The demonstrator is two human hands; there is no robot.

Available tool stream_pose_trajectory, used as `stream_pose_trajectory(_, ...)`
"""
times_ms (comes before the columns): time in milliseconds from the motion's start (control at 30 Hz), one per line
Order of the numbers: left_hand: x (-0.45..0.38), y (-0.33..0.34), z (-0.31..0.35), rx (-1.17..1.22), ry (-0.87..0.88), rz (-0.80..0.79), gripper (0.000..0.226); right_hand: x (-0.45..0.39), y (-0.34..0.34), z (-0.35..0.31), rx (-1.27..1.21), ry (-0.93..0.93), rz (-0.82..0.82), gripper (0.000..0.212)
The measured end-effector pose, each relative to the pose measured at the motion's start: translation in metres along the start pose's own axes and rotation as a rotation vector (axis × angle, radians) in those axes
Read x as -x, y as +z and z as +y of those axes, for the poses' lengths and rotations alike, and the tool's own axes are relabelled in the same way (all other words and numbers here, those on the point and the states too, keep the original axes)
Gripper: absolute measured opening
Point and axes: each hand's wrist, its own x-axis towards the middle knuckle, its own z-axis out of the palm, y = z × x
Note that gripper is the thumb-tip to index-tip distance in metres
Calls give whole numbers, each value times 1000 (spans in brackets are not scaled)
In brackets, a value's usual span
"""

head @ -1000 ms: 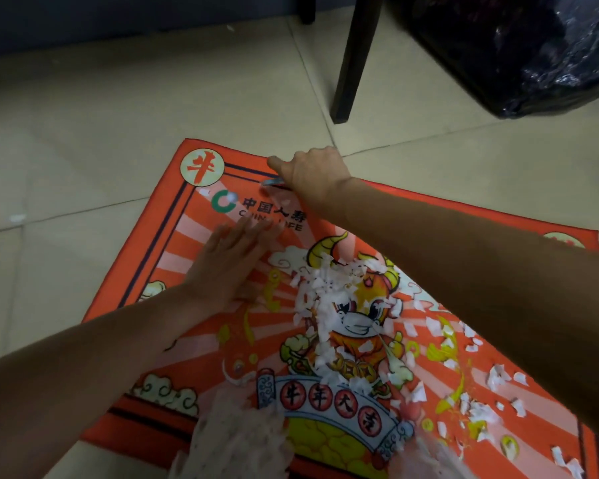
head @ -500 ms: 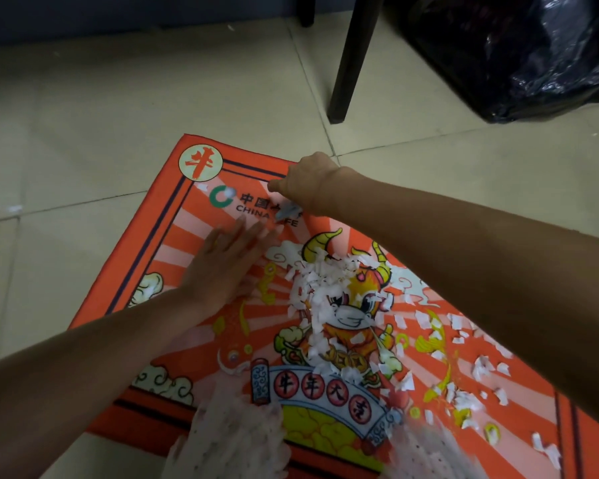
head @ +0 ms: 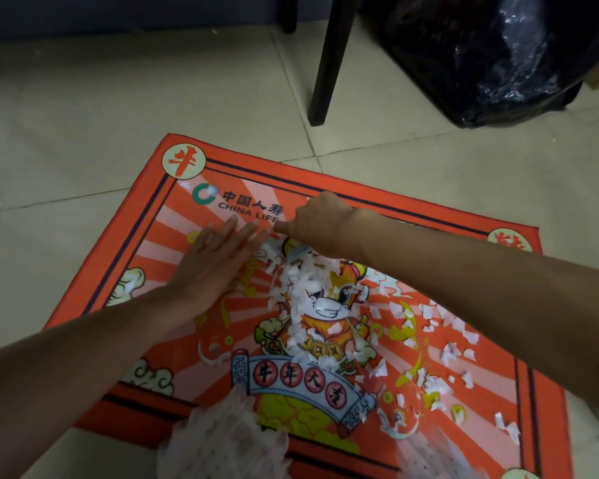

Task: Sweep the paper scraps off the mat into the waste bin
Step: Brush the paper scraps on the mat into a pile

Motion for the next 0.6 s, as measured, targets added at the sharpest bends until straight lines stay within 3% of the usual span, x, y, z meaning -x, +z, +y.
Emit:
stream_pose_trajectory(167,-2,0,4,-4,13,-2,116,15,0,1,-28,5,1,69)
stream_pose_trajectory(600,-38,-25,13,-97,197,92,114,59,26,36,-152,257,28,73)
